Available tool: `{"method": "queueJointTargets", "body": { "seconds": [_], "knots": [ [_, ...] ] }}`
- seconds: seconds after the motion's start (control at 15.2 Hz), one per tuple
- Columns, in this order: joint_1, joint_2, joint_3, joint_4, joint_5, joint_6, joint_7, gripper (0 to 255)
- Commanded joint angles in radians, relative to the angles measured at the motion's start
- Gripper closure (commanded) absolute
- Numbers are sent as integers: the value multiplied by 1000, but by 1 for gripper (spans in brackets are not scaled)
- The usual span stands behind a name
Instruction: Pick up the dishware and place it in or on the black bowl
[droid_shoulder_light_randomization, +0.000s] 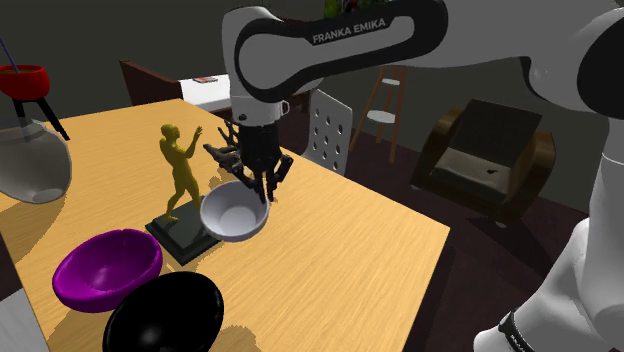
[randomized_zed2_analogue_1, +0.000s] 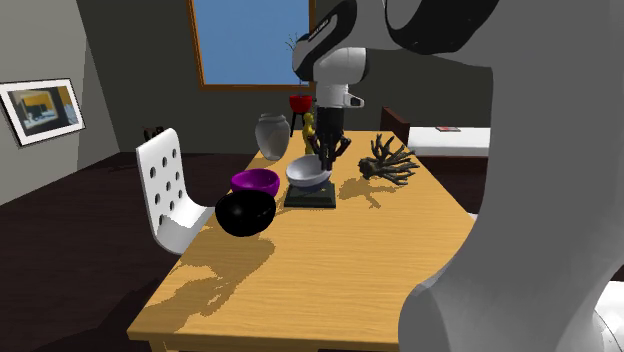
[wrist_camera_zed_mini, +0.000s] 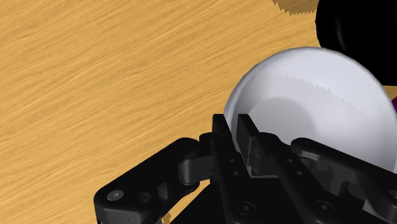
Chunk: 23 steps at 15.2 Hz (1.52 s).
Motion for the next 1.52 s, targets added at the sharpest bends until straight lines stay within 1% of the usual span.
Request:
{"method": "queueJointTargets", "body": {
  "seconds": [0.0,0.33,0.66,0.92,1.19,1.32,1.45],
  "knots": [
    [0,-7,1,17,2,-24,1,255],
    [1,-15,3,66,4,-80,3,255],
    [77,13,38,141,2,-121,111,255],
    [145,55,63,230,-9,-162,198,255],
    [223,119,83,353,-27,-215,286,255],
    [273,168,91,443,-42,-253,335,255],
    [268,161,90,406,-39,-222,332,255]
  ]
}}
